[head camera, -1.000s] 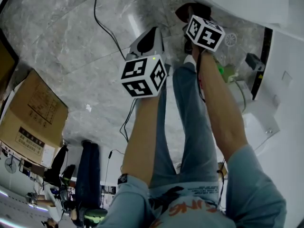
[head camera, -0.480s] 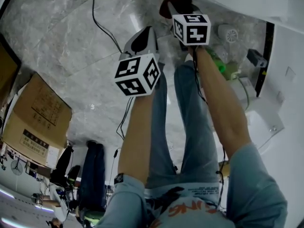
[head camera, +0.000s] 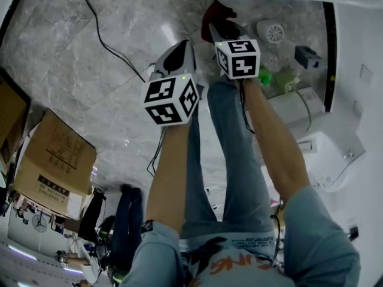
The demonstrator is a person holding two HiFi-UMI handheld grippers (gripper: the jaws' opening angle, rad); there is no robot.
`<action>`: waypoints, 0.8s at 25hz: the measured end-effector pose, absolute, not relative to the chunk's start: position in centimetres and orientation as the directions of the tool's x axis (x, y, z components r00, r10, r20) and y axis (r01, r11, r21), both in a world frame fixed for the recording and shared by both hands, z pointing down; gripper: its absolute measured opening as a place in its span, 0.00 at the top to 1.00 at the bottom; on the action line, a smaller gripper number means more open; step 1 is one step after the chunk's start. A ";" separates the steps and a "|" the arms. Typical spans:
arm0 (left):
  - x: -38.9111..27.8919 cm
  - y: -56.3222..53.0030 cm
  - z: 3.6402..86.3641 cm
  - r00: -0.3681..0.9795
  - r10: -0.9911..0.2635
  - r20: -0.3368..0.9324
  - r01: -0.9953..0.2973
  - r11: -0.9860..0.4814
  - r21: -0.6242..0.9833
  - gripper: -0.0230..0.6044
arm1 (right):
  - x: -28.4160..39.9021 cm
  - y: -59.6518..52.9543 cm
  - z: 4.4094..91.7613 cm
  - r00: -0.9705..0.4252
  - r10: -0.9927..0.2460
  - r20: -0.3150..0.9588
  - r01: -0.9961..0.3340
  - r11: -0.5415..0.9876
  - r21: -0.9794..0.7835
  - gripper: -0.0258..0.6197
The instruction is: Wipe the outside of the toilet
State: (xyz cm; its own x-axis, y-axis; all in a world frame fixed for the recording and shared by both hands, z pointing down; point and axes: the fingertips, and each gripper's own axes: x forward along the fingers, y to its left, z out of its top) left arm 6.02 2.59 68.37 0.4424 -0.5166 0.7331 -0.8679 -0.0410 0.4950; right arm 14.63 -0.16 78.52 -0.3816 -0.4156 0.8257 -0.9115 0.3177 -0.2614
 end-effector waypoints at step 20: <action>21.9 3.0 73.6 0.503 -0.387 0.773 -0.859 -0.317 0.401 0.97 | 36.3 -3.8 84.5 -0.197 -0.545 0.815 -0.937 -0.141 -0.320 0.85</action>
State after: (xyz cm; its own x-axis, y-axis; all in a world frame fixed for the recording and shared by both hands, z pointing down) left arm 21.94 2.96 73.64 0.5033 -0.3871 0.7726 -0.8594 -0.3175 0.4008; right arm 36.25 -3.80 84.48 -0.1969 -0.5448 0.8151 -0.9369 -0.1406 -0.3202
